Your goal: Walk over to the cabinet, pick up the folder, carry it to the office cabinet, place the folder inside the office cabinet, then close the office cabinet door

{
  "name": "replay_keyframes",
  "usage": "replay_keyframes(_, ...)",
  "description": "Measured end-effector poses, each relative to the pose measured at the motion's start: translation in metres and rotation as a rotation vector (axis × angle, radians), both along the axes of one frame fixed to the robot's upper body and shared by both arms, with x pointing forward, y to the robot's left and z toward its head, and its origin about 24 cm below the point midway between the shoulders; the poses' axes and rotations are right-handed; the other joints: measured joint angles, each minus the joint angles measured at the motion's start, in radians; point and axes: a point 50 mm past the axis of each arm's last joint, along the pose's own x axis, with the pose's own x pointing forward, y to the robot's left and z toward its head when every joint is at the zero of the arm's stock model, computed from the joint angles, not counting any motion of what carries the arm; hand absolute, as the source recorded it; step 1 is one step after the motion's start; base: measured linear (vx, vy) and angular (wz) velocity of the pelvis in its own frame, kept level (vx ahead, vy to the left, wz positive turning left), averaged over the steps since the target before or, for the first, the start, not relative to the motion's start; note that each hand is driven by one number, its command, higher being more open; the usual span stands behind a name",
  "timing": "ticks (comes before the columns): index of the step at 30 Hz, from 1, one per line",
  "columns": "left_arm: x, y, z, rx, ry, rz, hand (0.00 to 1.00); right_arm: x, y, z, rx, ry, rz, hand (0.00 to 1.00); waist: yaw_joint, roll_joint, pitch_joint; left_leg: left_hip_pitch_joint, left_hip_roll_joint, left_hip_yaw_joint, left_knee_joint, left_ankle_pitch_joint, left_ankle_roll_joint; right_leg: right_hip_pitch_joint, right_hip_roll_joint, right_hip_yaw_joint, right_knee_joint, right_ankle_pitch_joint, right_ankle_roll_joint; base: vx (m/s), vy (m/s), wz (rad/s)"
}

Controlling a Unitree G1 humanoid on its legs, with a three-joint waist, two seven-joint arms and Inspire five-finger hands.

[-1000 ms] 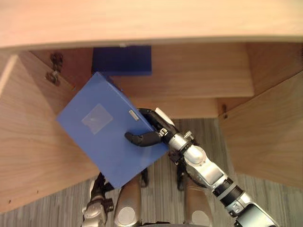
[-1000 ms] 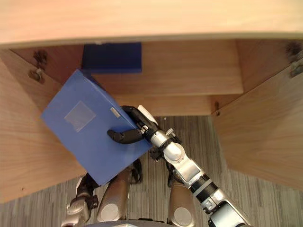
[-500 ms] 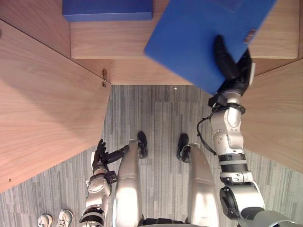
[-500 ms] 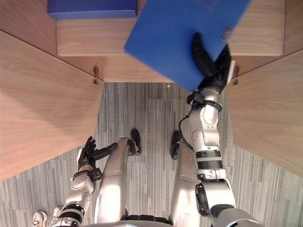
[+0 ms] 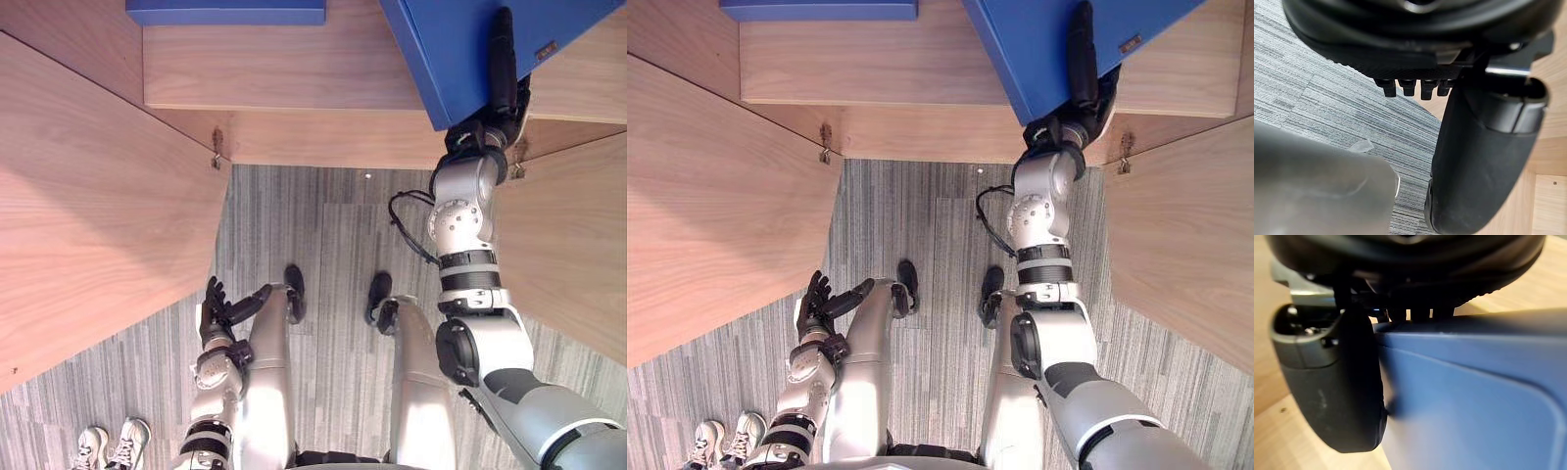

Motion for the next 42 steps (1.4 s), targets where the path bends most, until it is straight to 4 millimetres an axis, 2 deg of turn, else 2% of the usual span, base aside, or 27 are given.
replay_keyframes(4, 0.000, 0.000, -0.001, -0.016, 0.001, 0.014, 1.00, 0.002, 0.008, 0.013, 0.019, -0.036, 0.048, 1.00, -0.003, 0.001, -0.001, 0.004, -0.002, 0.001, -0.007, 0.003, -0.001, 0.005, -0.004, -0.004, -0.006, 0.002, -0.002, -0.01, -0.008, 0.01)
replay_keyframes(13, -0.004, -0.002, -0.010, -0.025, 0.048, 0.018, 1.00, 0.005, 0.038, 0.030, -0.104, -0.105, 0.163, 1.00, -0.015, -0.001, -0.014, 0.067, -0.008, 0.016, -0.086, 0.030, -0.003, 0.065, -0.007, -0.015, -0.083, 0.031, -0.009, -0.01, -0.028, 0.01)
replay_keyframes(17, -0.003, -0.003, -0.012, -0.041, 0.053, 0.025, 1.00, 0.010, 0.040, 0.022, -0.086, -0.066, 0.187, 1.00, -0.016, -0.001, -0.014, 0.090, -0.006, 0.025, -0.103, 0.032, -0.003, 0.090, -0.007, -0.019, -0.110, 0.042, -0.008, 0.00, -0.009, -0.02)
replay_keyframes(20, -0.003, -0.004, -0.012, -0.041, 0.054, 0.023, 1.00, 0.013, 0.044, 0.017, -0.147, -0.042, 0.211, 1.00, -0.020, -0.001, -0.018, 0.092, -0.004, 0.040, -0.117, 0.037, 0.000, 0.090, -0.006, -0.018, -0.132, 0.059, -0.006, -0.01, -0.004, -0.11)
replay_keyframes(21, -0.003, -0.004, -0.012, -0.040, 0.055, 0.019, 1.00, 0.014, 0.045, 0.015, -0.200, -0.031, 0.224, 0.00, -0.022, -0.001, -0.018, 0.093, -0.004, 0.044, -0.118, 0.037, 0.001, 0.090, -0.006, -0.016, -0.135, 0.062, -0.005, -0.02, -0.007, -0.08)
replay_keyframes(25, -0.003, -0.004, -0.013, -0.031, 0.053, -0.003, 1.00, 0.018, 0.046, 0.007, -0.446, 0.008, 0.242, 0.00, -0.027, -0.001, -0.018, 0.095, -0.004, 0.047, -0.120, 0.038, 0.002, 0.092, -0.006, -0.013, -0.139, 0.066, -0.003, -0.03, -0.019, -0.02)
replay_keyframes(32, -0.007, -0.003, -0.019, -0.016, 0.076, -0.048, 1.00, 0.020, 0.046, -0.018, -1.081, 0.083, 0.233, 0.00, -0.039, -0.002, -0.034, 0.097, -0.004, 0.048, -0.134, 0.043, 0.003, 0.096, -0.004, -0.017, -0.161, 0.073, -0.003, -0.03, -0.034, 0.00)
replay_keyframes(35, -0.008, -0.002, -0.020, -0.007, 0.082, -0.058, 1.00, 0.022, 0.044, -0.027, -1.250, 0.130, 0.200, 0.00, -0.040, -0.002, -0.035, 0.093, -0.004, 0.046, -0.139, 0.044, 0.003, 0.096, -0.004, -0.022, -0.164, 0.074, -0.004, -0.01, -0.039, 0.02)
replay_keyframes(38, -0.008, -0.001, -0.022, 0.000, 0.094, -0.063, 1.00, 0.023, 0.039, -0.027, -1.361, 0.150, 0.142, 0.00, -0.037, -0.002, -0.035, 0.086, -0.004, 0.039, -0.141, 0.045, 0.003, 0.095, -0.004, -0.030, -0.168, 0.074, -0.004, 0.01, -0.035, 0.05)
replay_keyframes(42, -0.009, 0.000, -0.023, 0.000, 0.100, -0.061, 1.00, 0.024, 0.033, -0.021, -1.392, 0.162, 0.090, 0.00, -0.027, -0.002, -0.035, 0.071, -0.008, 0.035, -0.144, 0.047, 0.001, 0.085, -0.006, -0.034, -0.171, 0.074, -0.004, 0.00, -0.023, 0.03)
